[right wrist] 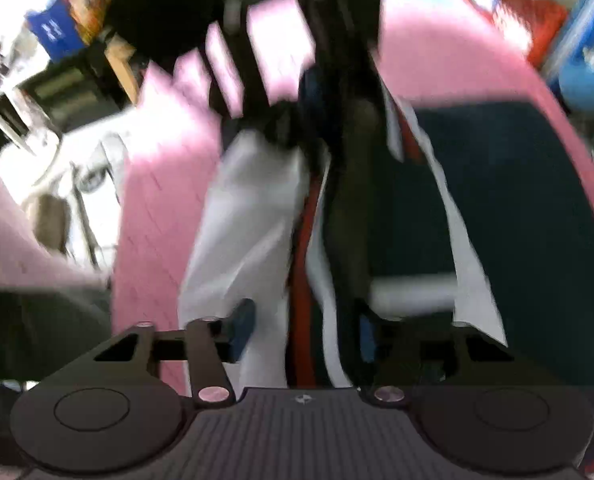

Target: Fold clothes

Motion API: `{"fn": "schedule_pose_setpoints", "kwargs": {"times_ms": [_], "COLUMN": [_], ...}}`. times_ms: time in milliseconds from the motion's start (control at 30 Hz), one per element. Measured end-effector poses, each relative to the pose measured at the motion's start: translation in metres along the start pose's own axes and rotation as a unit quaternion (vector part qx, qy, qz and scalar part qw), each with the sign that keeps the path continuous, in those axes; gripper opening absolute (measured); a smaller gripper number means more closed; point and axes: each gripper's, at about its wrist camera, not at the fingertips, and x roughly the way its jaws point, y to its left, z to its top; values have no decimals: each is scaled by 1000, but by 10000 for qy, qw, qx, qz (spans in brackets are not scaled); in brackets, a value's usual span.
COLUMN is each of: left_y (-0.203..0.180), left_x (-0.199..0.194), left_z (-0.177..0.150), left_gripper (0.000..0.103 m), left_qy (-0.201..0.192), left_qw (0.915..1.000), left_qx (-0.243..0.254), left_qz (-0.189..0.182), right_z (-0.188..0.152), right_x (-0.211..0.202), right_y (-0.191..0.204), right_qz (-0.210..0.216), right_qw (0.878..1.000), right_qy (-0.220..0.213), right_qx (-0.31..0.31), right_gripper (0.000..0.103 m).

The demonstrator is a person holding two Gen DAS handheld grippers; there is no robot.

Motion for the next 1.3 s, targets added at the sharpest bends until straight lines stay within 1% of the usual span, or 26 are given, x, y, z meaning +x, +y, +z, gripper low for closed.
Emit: {"fn": "schedule_pose_setpoints", "kwargs": {"times_ms": [67,100,133,167,200,267,333,367,400,433,500,533,600,633,667,700,733,767,800,867,900,933,1000,1100,1267,1300], "left_y": [18,21,23,20,18,13,14,15,16,17,20,20,20,19,18,18,18,18,18,17,17,16,17,18,21,21], "left_x": [2,3,3,4,4,4,0,-2,-4,-7,-14,-15,-16,-15,-15,-14,-14,-13,-14,-15,-15,-15,-15,-14,-17,-19], "left_z": [-9,-11,-13,-14,-14,-13,-15,-16,-17,-18,-18,-17,-15,-15,-15,-14,-14,-14,-15,-16,-16,-17,-19,-22,-22,-21], "left_gripper": [12,12,12,12,12,12,12,12,12,12,12,12,12,12,12,12,13,13,13,13,13,13,13,14,16,17], "left_qy": [20,24,29,30,20,-16,-93,-131,-169,-207,-270,-283,-303,-303,-299,-292,-287,-283,-287,-308,-317,-323,-334,-367,-486,-540], "left_qw": [9988,9982,9979,9982,9985,9985,9977,9972,9967,9960,9945,9943,9938,9938,9938,9937,9935,9934,9932,9929,9927,9924,9912,9891,9857,9848], "left_qx": [-484,-600,-647,-594,-549,-547,-672,-734,-796,-865,-1002,-1027,-1065,-1065,-1068,-1080,-1096,-1111,-1124,-1148,-1162,-1185,-1279,-1421,-1603,-1637], "left_qz": [-86,-80,-50,-2,14,11,-17,-31,-45,-62,-98,-102,-101,-78,-63,-60,-58,-59,-68,-90,-76,-58,-71,-119,-205,-233], "right_z": [-16,-29,-44,-59,-75,-108,-131,-139,-143,-144,-139,-136,-127,-124,-121,-117,-114,-108,-111,-116,-119,-122,-127,-136,-149,-146], "right_x": [-5,-12,-21,-30,-37,-57,-74,-82,-88,-94,-106,-112,-113,-109,-104,-99,-91,-82,-86,-95,-99,-103,-112,-125,-146,-141], "right_y": [-8,-12,-17,-23,-31,-45,-54,-55,-53,-49,-42,-40,-40,-42,-43,-45,-54,-59,-63,-69,-72,-75,-82,-92,-108,-109], "right_qz": [-148,-297,-435,-569,-652,-752,-937,-1046,-1221,-1495,-1768,-1895,-2023,-2019,-2016,-2008,-1915,-1848,-1787,-1662,-1598,-1532,-1399,-1192,-859,-1270], "right_qw": [9997,9990,9977,9959,9929,9857,9760,9719,9678,9637,9609,9572,9523,9515,9506,9500,9525,9546,9501,9391,9326,9256,9097,8813,8237,8298], "right_qy": [201,316,447,581,750,814,819,750,716,647,274,44,-227,-272,-317,-360,-341,-241,-370,-626,-754,-882,-1135,-1508,-2087,-1798], "right_qx": [84,132,258,393,659,1269,1788,1972,2083,2114,2114,2188,2275,2307,2338,2366,2342,2324,2532,2943,3146,3347,3742,4316,5201,5128], "right_gripper": [46,49,52,60,61,61,61,61,61,61,62,62,62,61,59,53,49,42,37,29,18,11,9,9,9,10]}}
